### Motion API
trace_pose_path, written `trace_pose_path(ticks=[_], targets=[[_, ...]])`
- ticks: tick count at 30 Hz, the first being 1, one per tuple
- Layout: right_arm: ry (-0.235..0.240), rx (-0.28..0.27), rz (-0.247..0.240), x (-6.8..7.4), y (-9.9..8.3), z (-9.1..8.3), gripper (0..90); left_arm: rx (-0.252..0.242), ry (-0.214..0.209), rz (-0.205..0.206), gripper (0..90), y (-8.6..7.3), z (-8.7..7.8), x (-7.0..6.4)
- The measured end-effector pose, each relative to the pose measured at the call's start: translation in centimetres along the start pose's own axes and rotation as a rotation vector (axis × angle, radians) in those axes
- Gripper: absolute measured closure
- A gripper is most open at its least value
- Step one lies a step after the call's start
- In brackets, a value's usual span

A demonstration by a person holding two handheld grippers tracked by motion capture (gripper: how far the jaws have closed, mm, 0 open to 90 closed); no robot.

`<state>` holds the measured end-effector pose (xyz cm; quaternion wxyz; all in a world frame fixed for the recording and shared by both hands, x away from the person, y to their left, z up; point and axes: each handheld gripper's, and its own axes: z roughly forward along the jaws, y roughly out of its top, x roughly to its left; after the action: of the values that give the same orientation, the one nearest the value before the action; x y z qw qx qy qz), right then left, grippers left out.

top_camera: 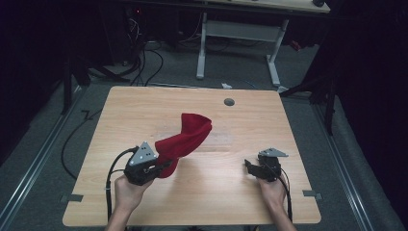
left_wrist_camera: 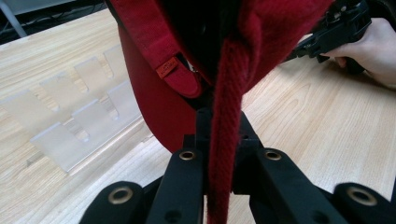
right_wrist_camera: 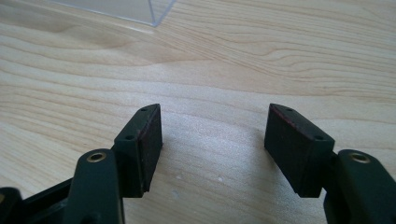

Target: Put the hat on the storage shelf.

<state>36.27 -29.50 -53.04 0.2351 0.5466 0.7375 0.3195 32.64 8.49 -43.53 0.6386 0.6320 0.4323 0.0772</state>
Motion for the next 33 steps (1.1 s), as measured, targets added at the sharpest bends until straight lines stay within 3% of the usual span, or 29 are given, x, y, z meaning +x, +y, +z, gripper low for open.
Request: trace_pose_path(ticks=[13, 21, 33], targets=[[-0.003, 0.008, -0.025, 0.2, 0.0, 0.1, 31.7, -0.07, -0.01, -0.084, 85.3, 2.5, -0.1, 0.7], [-0.002, 0.009, -0.026, 0.2, 0.0, 0.1, 31.0, -0.112, -0.017, -0.113, 85.3, 4.3, 0.1, 1.1], [0.001, 0.01, -0.027, 0.3, 0.0, 0.1, 30.4, -0.166, 0.011, -0.133, 85.3, 6.9, 0.6, 2.6]])
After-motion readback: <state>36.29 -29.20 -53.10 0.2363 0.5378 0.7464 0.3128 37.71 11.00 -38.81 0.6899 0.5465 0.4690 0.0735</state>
